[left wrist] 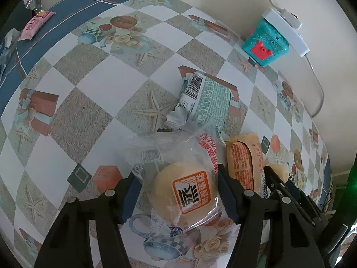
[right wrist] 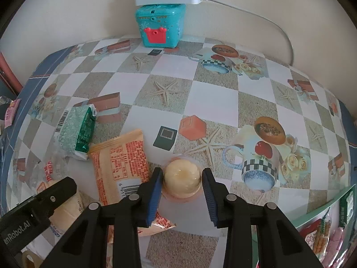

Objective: Organize snacks
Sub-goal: 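Grasp the yellow pudding cup with the right tool while the left tool grasps the bagged round bun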

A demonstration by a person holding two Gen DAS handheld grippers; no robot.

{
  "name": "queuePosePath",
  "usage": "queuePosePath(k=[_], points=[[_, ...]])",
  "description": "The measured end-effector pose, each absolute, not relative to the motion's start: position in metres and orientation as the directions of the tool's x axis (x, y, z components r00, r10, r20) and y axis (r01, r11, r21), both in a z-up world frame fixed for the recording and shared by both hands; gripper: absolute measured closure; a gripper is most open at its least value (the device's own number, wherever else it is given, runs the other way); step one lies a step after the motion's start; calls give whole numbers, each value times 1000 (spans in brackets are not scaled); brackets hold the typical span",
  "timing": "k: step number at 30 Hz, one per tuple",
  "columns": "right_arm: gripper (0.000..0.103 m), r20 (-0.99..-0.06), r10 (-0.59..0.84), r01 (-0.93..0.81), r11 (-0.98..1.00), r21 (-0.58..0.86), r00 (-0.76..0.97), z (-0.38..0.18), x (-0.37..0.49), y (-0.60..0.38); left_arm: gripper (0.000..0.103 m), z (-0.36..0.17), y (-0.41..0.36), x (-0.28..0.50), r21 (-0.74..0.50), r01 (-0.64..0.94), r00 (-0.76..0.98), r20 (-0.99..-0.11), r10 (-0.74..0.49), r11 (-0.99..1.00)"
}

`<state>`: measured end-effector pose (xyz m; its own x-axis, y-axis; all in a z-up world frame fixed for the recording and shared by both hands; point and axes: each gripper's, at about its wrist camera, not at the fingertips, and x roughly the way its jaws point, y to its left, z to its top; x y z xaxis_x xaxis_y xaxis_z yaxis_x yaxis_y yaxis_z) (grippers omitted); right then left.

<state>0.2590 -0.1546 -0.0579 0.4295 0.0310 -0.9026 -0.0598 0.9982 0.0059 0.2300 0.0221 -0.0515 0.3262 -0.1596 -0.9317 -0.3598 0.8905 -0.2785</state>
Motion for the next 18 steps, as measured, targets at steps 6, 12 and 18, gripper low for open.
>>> queuePosePath(k=[6, 12, 18], points=[[65, -901, 25, -50, 999, 3, 434, -56, 258, -156, 47, -50, 23, 229, -294, -360, 332, -927, -173, 886], [65, -898, 35, -29, 999, 25, 439, -52, 252, -166, 49, -46, 24, 226, -286, -358, 329, -929, -166, 889], [66, -883, 50, -4, 999, 54, 467, -39, 235, -177, 49, -38, 23, 219, -285, -357, 333, -929, -163, 890]])
